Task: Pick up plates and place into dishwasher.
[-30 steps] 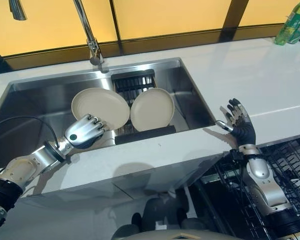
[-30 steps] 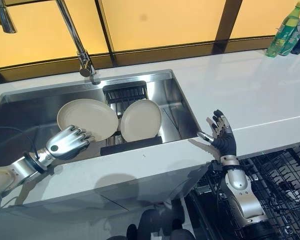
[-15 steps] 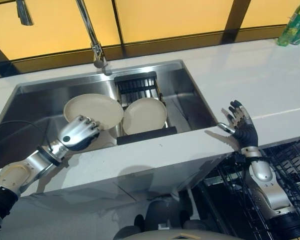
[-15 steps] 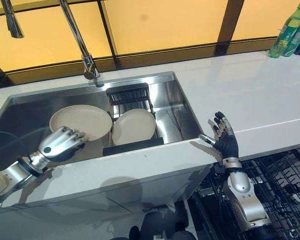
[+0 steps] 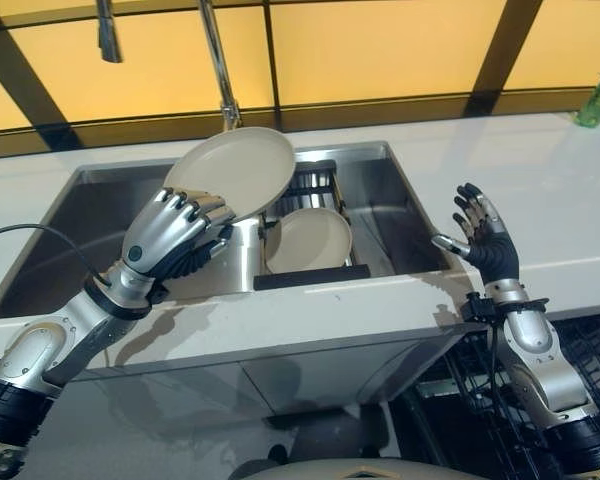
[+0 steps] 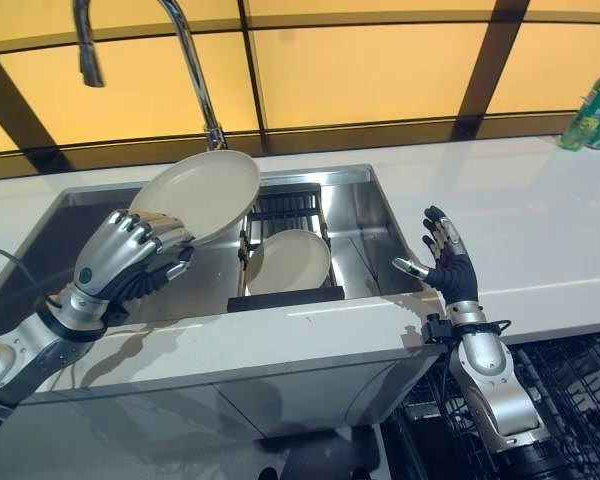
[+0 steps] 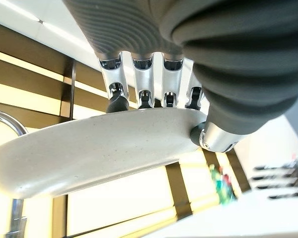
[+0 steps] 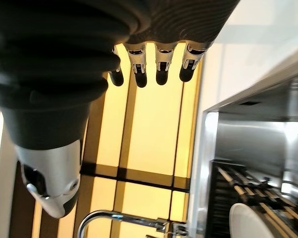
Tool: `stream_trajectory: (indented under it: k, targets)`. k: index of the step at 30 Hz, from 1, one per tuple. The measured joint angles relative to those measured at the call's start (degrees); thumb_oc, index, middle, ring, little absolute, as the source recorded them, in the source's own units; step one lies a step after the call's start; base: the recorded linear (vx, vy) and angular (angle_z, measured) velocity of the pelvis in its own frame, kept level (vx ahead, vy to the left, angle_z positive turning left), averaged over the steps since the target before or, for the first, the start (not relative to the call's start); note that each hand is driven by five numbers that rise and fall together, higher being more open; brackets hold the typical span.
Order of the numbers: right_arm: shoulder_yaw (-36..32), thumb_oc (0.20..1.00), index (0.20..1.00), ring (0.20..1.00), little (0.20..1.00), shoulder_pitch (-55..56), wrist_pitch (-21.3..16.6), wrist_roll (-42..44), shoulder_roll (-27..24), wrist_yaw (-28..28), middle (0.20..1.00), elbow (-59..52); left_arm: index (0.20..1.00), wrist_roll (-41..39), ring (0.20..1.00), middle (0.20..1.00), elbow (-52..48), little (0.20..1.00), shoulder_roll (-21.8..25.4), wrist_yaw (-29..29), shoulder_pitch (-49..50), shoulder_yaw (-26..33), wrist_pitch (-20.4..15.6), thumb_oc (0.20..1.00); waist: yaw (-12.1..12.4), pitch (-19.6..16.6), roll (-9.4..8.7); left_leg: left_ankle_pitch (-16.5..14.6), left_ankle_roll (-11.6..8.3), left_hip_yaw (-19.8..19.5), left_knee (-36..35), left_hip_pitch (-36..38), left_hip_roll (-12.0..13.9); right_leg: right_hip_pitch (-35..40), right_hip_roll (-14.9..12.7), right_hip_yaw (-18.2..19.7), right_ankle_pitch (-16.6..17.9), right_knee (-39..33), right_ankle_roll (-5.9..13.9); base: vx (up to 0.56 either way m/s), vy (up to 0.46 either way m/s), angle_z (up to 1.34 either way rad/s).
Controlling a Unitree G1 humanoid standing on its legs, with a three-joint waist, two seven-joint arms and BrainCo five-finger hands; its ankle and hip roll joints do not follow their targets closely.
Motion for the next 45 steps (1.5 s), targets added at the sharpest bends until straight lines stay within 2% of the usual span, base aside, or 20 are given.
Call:
stream_trajectory:
  k: [1,2,3,5,7,9,13,18,21,26,30,33,37,45]
  targets:
    - [-0.1,1.0,1.0,1.0,1.0,-0.2,0.0,-0.4,0.0,0.2,1.0,-0.3,0.2,-1.9,0.2,0.2,-0.6,0.2,0.0,-1.4,0.0,0.0,-0.3,0.2,0.0,-0.5,-0.04,-0.1,0.1,-0.3,0.0,-0.2,0.0,-0.1,0.0,-0.3,-0.1,0.0,0.01,-0.12,-0.003,0.13]
    - [-0.3,1.0,1.0,1.0,1.0,-0.2,0.0,-0.6,0.0,0.8,1.0,-0.8,0.2,-7.4,0.2,0.2,-1.1,0.2,-0.3,-5.5,0.0,0.0,-0.9,0.2,0.1,-1.0,-0.04,0.0,0.12,-0.5,0.0,-0.6,0.0,-0.3,0.0,-0.6,-0.1,0.0,-0.01,-0.12,-0.005,0.15]
    - [-0.5,1.0,1.0,1.0,1.0,-0.3,0.0,-0.6,-0.1,1.1,1.0,-1.7,0.2,-17.6,0.2,0.2,-2.2,0.2,-2.2,-13.1,-0.2,0.5,-0.8,0.2,0.3,-1.2,0.05,0.1,0.1,-0.8,0.0,-0.7,-0.1,-0.3,-0.1,-0.9,-0.1,0.0,-0.03,-0.13,-0.004,0.14]
    - [-0.5,1.0,1.0,1.0,1.0,-0.9,0.1,-1.1,0.3,1.2,1.0,-2.6,0.2,-35.5,0.2,0.2,-4.5,0.2,-6.9,-28.1,-0.3,2.0,1.8,0.2,1.3,-1.5,0.13,0.1,0.13,-1.1,0.1,-0.7,-0.2,-0.1,-0.2,-0.9,-0.1,0.0,-0.06,-0.12,0.0,0.08]
    - [-0.2,1.0,1.0,1.0,1.0,-2.3,0.3,-1.9,1.3,1.0,1.0,-3.5,0.2,-47.3,0.2,0.2,-7.0,0.2,-10.3,-39.9,-0.4,1.9,4.7,0.2,1.3,-1.6,0.13,0.2,0.21,-1.1,0.2,-0.7,-0.3,-0.1,-0.2,-0.9,-0.1,0.0,-0.1,-0.12,0.002,0.02]
    - [0.2,1.0,1.0,1.0,1.0,-4.5,1.0,-2.9,1.6,0.8,1.0,-3.6,0.2,-54.2,0.2,0.2,-9.3,0.2,-10.3,-48.1,-1.2,0.7,8.6,0.2,1.4,-1.6,0.15,0.3,0.29,-1.2,0.2,-0.8,-0.4,-0.2,-0.3,-1.0,-0.1,0.1,-0.14,-0.1,0.003,0.03]
    - [1.0,1.0,1.0,1.0,1.0,-8.0,1.3,-3.9,1.6,0.9,1.0,-3.6,0.2,-62.6,0.2,0.2,-9.6,0.2,-10.3,-57.0,-5.8,-1.3,14.1,0.2,1.4,-1.7,0.32,0.3,0.35,-1.3,0.2,-0.9,-0.5,-0.1,-0.5,-1.2,-0.1,0.2,-0.11,-0.1,0.006,0.02]
    - [1.0,1.0,1.0,1.0,1.0,-8.1,1.3,-3.9,1.5,1.6,1.0,-3.6,0.2,-64.5,0.2,0.2,-9.6,0.2,-10.3,-60.3,-7.9,-1.3,15.2,0.2,1.3,-2.6,0.93,0.4,0.44,-1.3,0.2,-1.7,-0.7,-0.7,-0.6,-1.7,-0.1,0.2,-0.08,-0.09,0.0,0.03]
    - [1.6,1.0,1.0,1.0,1.0,-8.4,1.3,-3.8,1.3,4.4,1.0,-3.6,0.2,-67.2,0.2,0.2,-9.6,0.2,-10.2,-61.1,-8.6,-1.3,15.6,0.2,1.4,-2.7,1.14,0.4,0.45,-1.4,0.2,-1.6,-0.7,-0.6,-0.6,-1.7,-0.1,0.2,-0.05,-0.08,0.002,0.0]
    - [9.2,1.0,1.0,1.0,1.0,-12.1,3.3,-1.9,-0.3,16.4,1.0,-4.3,0.2,-67.8,0.2,0.2,-9.5,0.2,-10.2,-61.6,-11.4,-1.3,16.3,0.2,1.4,-2.9,1.14,0.3,0.34,-1.7,0.2,-1.8,-0.8,-0.5,-0.8,-2.2,-0.2,0.2,0.04,-0.04,0.022,0.05]
    - [10.8,1.0,1.0,1.0,1.0,-13.3,4.5,3.7,-3.9,25.9,1.0,-4.4,0.2,-68.3,0.2,0.2,-9.5,0.2,-9.8,-61.9,-11.9,-1.4,16.3,0.2,2.1,-4.1,1.04,0.5,0.64,-2.5,0.2,-2.5,-1.3,-0.8,-1.2,-2.8,-0.5,0.2,0.28,-0.03,0.012,0.1]
    - [10.8,1.0,1.0,1.0,1.0,-13.3,4.6,6.6,-4.8,29.8,1.0,-4.4,0.2,-70.0,0.2,0.2,-9.5,0.2,-9.8,-61.9,-12.0,-1.4,16.4,0.2,3.1,-4.4,0.69,0.6,0.72,-2.8,0.3,-2.6,-1.4,-0.7,-1.3,-3.3,-0.6,0.2,0.3,-0.03,0.0,0.06]
    - [11.5,1.0,1.0,1.0,1.0,-14.2,4.6,6.7,-4.4,32.1,1.0,-4.4,0.2,-70.0,0.2,0.2,-9.5,0.2,-9.8,-63.3,-12.0,-1.4,16.4,0.2,4.3,-4.4,0.56,0.6,0.72,-2.9,0.3,-2.6,-1.5,-0.6,-1.3,-3.6,-0.7,0.2,0.32,-0.02,0.005,0.03]
    - [12.5,1.0,1.0,1.0,1.0,-17.9,4.6,6.4,-4.3,32.6,1.0,-4.2,0.2,-69.9,0.2,0.2,-9.2,0.2,-9.2,-66.6,-13.4,-4.1,16.4,0.2,4.4,-4.9,-0.18,0.6,0.7,-3.6,0.2,-2.5,-1.9,0.0,-1.7,-4.3,-0.9,0.3,0.54,-0.01,0.01,0.06]
